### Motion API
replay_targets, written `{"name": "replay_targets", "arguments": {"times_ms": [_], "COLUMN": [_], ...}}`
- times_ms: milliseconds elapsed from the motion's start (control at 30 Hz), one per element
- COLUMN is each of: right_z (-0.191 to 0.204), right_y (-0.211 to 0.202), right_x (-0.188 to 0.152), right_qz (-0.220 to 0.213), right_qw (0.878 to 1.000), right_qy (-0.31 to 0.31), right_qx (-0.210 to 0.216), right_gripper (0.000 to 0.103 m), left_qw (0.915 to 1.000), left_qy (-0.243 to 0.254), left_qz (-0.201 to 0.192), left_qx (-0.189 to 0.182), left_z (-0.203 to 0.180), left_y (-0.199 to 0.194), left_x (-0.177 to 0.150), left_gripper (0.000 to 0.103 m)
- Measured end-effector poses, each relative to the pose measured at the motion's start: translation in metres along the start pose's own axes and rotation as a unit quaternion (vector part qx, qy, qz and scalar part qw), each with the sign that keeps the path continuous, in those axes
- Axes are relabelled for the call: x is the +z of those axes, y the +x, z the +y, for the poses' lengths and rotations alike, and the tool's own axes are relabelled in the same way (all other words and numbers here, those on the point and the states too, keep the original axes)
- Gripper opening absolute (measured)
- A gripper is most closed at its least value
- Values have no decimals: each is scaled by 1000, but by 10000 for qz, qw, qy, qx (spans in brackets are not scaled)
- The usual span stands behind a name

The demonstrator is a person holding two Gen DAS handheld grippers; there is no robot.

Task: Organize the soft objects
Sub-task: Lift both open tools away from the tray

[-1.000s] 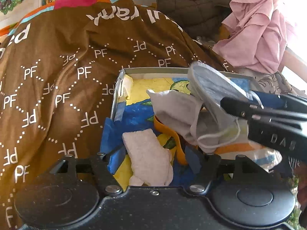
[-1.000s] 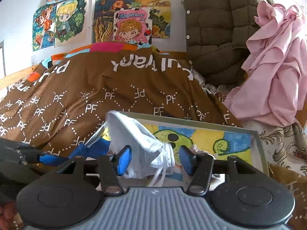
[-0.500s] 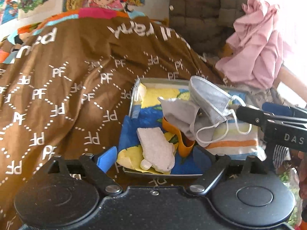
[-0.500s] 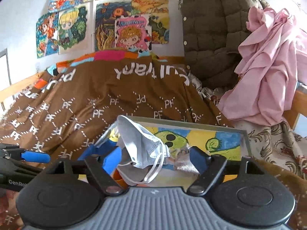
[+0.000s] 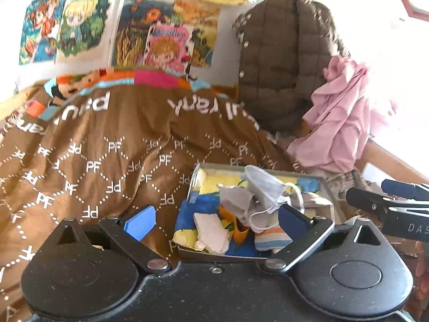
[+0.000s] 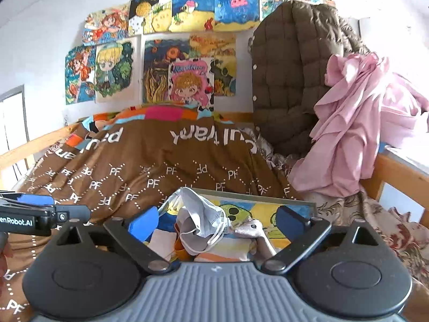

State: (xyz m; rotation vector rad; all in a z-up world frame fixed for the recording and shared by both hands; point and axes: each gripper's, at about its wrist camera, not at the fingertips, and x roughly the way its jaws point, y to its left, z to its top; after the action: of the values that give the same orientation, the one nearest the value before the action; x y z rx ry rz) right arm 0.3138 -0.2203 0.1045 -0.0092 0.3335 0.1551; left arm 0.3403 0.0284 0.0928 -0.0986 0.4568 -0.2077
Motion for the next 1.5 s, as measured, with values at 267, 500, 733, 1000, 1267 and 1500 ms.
{"name": "replay_targets", "arguments": {"times_ms": [267,500,733,1000,1267,1500], "right_z": [2,6,10,9,2,-1], "right_y": [-54,-90,-112,-128,-138,-148], "right_x": [-11,-17,-20,-20,-24,-31], "right_qz": [-133,-265,-412,-607,-649,-597], "right_qw": [9999,9996,9991,9981,9979,9982], "right_qy": [21,14,-77,-86,28,89], "right_qx": [25,83,73,-1,8,-21], "right_gripper": [101,103,103,103,103,103], "left_qw": [9992,9991,9988,9983,9978,9977], "left_qy": [-2,-28,-49,-75,-55,-102], "left_qz": [-389,-427,-468,-554,-613,-609], "left_qx": [-7,50,114,151,240,268], "left_z": [-25,-39,-46,-52,-61,-70], "left_y": [-56,-83,-100,-113,-125,-138], "left_x": [-13,-28,-35,-39,-45,-52], "left_gripper": [102,102,102,102,102,102]}}
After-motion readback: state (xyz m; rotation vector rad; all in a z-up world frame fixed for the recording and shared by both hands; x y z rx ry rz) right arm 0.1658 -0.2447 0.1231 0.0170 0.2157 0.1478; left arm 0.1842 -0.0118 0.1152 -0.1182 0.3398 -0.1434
